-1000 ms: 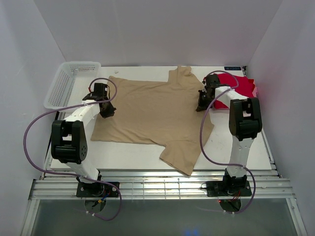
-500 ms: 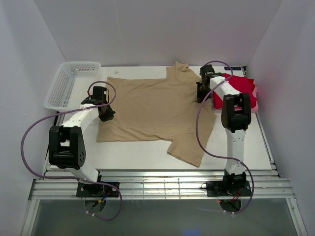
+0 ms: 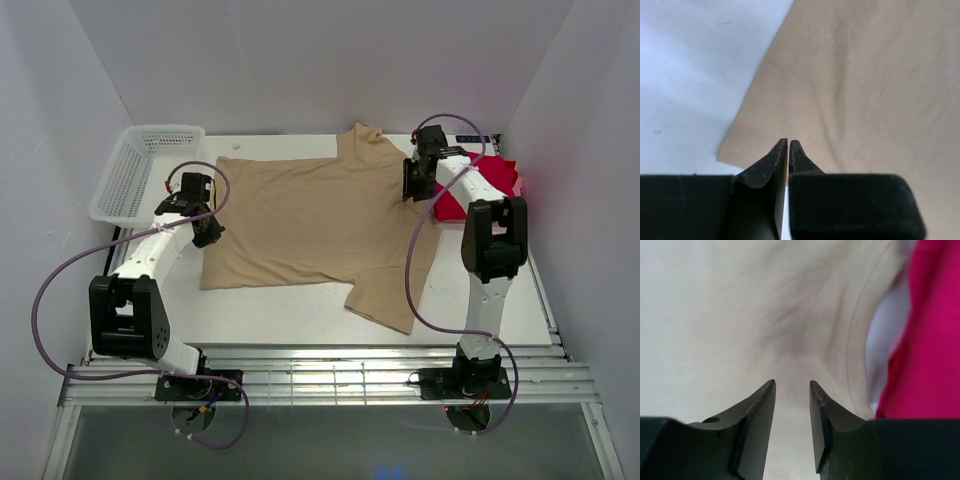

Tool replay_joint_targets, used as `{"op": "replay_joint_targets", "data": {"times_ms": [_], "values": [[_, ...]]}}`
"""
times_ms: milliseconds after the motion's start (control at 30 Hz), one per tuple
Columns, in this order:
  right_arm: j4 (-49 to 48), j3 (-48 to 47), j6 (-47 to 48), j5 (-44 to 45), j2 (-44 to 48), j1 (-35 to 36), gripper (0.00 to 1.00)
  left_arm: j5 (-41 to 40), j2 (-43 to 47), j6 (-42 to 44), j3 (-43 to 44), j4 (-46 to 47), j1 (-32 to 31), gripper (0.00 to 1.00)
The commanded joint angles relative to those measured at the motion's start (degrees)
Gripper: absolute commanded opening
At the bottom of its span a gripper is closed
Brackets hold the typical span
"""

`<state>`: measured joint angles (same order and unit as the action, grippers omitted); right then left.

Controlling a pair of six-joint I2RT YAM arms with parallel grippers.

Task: Fold and stack the t-shirts
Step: Fold the tshirt

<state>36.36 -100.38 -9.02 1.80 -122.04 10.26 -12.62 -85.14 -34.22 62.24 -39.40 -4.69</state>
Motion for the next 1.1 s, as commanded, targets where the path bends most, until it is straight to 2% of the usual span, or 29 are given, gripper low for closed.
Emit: {"op": "replay_joint_targets", "data": {"times_ms": [0, 67, 133, 267, 400, 567, 633, 767, 800, 833, 1067], "values": [[-2.27, 0.70, -0.21, -3.10, 12.78, 0.46, 0.42, -5.66, 1.13, -0.23, 2.63, -11.01, 0.12, 0.18], [1.76, 4.37, -0.56, -3.30, 17.33, 1.95, 0.43, -5.48, -1.58, -1.72, 2.28, -14.46, 0.03, 0.27], [3.89, 8.34, -1.09, -2.08, 20.51, 4.83, 0.42, -4.87, -3.79, -3.22, 1.31, -18.77, 0.03, 0.28], [4.60, 23.69, -3.37, 2.85, 30.60, 11.61, 0.42, -3.64, -6.53, -8.40, -5.70, -20.28, 0.12, 0.21], [5.74, 32.06, -7.06, 5.22, 36.77, 16.63, 0.41, -4.42, -2.16, -11.30, -8.79, -20.28, 0.03, 0.18], [5.30, 38.14, -9.35, 4.61, 42.92, 18.74, 0.45, -7.33, 2.26, -12.80, -8.71, -20.19, 0.03, 0.21], [5.13, 40.42, -9.35, 4.44, 43.72, 19.00, 0.53, -6.80, 3.75, -13.33, -8.97, -18.36, 0.03, 0.25], [5.92, 43.07, -10.14, 4.97, 45.04, 19.18, 0.54, -6.36, 5.86, -14.82, -9.68, -15.19, 0.03, 0.29], [5.92, 43.68, -10.32, 4.62, 45.31, 19.18, 0.54, -6.88, 5.61, -15.35, -9.85, -15.01, 0.03, 0.36], [5.57, 44.91, -10.58, 4.26, 46.01, 19.18, 0.54, -7.41, 4.65, -16.14, -10.20, -15.01, 0.03, 0.39], [3.72, 47.73, -12.96, -0.57, 49.26, 19.53, 0.54, -9.44, 1.21, -17.29, -12.40, -10.97, 0.03, 0.49]]}}
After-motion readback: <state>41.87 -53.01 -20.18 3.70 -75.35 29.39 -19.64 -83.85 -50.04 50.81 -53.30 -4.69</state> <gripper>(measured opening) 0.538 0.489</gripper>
